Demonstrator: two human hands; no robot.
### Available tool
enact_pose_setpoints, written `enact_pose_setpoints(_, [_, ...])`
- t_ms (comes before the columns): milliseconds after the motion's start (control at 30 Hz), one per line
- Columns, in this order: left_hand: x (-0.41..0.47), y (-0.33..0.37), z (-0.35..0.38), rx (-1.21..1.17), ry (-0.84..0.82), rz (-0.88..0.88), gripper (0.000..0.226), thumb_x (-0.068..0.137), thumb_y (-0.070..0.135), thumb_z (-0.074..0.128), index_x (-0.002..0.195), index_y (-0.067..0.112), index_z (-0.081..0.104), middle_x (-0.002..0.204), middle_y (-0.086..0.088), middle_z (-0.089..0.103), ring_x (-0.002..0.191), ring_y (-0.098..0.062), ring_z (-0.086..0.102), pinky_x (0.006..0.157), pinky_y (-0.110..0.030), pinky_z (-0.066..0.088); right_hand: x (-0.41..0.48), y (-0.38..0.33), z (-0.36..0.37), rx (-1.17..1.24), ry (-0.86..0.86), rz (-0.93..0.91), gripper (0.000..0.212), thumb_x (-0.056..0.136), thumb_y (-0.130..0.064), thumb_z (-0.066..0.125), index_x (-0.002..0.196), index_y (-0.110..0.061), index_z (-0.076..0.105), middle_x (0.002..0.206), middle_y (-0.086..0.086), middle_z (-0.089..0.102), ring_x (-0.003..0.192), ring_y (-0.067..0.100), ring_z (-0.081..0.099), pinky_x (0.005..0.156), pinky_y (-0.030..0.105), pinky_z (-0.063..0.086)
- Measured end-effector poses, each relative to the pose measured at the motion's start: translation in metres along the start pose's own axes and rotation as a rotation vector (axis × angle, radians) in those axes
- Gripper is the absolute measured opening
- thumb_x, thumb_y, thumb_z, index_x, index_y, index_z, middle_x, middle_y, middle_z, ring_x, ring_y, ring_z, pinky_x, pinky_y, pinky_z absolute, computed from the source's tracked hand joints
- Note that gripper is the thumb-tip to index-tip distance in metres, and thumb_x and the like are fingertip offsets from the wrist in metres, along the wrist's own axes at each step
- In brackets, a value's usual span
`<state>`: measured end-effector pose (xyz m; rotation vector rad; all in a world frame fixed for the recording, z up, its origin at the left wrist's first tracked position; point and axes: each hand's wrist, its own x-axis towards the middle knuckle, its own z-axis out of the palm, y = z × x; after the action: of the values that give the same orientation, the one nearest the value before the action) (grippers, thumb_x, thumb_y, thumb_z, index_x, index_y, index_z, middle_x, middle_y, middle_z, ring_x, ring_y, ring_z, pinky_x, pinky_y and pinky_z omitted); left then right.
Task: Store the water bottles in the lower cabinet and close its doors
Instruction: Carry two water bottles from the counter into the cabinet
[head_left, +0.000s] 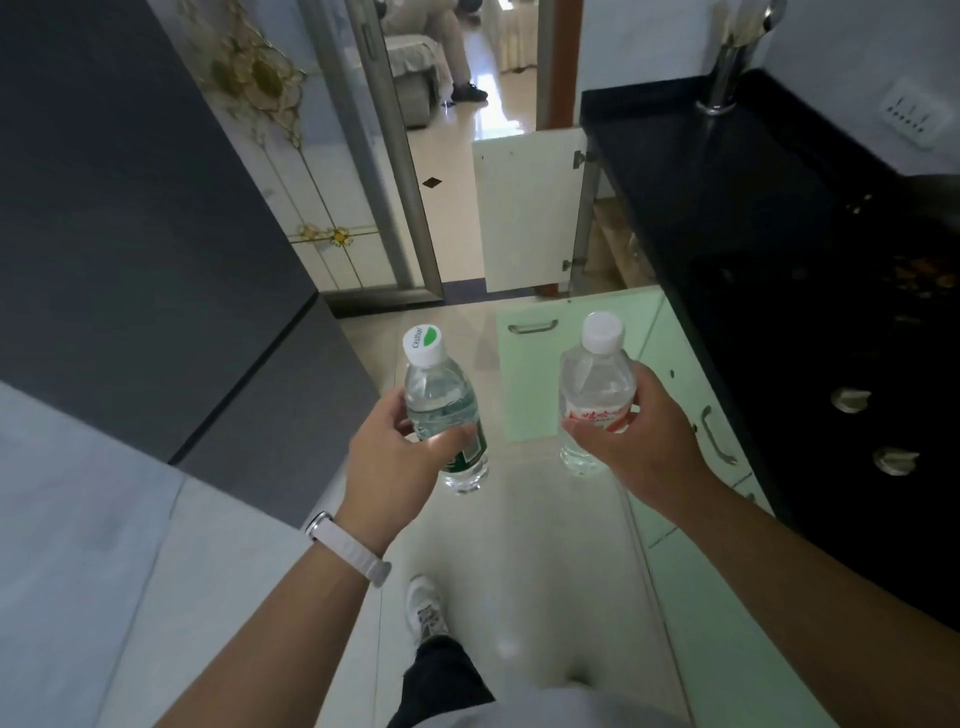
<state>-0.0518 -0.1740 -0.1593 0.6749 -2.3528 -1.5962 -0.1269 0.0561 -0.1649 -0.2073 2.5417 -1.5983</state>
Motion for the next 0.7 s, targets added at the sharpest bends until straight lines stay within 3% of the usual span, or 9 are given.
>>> enact_pose_setpoints(100, [0.047, -0.013, -0.015, -0.018, -0.02, 0.001, 0.041, 0.073, 0.02, 0.087, 0.107, 0.033, 0.068, 0.101, 0.016, 0.074, 0.093, -0.004, 0.07, 0.081, -0.027, 0.056, 0.036, -0.011, 0.031, -0.027, 0.014, 0.012, 0.059, 0.07, -0.032, 0.085, 0.113, -0.044, 0.047, 0.099, -0.021, 0.062, 0.087, 0.002, 0.064, 0.079, 0.028, 0.056])
enact_pose_setpoints(267, [0.138, -0.031, -0.057, -0.003, -0.086, 0.014, 0.051, 0.07, 0.026, 0.089, 0.117, 0.025, 0.068, 0.105, 0.013, 0.074, 0.099, -0.008, 0.069, 0.086, -0.031, 0.057, 0.095, -0.048, 0.094, -0.064, 0.08, 0.021, 0.061, 0.069, -0.037, 0.085, 0.116, -0.042, 0.046, 0.103, -0.016, 0.064, 0.091, 0.011, 0.065, 0.083, 0.041, 0.056])
enact_pose_setpoints(700, [0.307, -0.041, -0.123, -0.084, -0.178, 0.068, 0.052, 0.072, 0.019, 0.089, 0.119, 0.024, 0.068, 0.106, 0.01, 0.074, 0.099, -0.011, 0.07, 0.086, -0.033, 0.057, 0.195, -0.106, 0.183, -0.015, 0.211, 0.105, 0.059, 0.072, -0.03, 0.086, 0.116, -0.041, 0.049, 0.1, -0.018, 0.064, 0.088, 0.002, 0.064, 0.071, 0.019, 0.048])
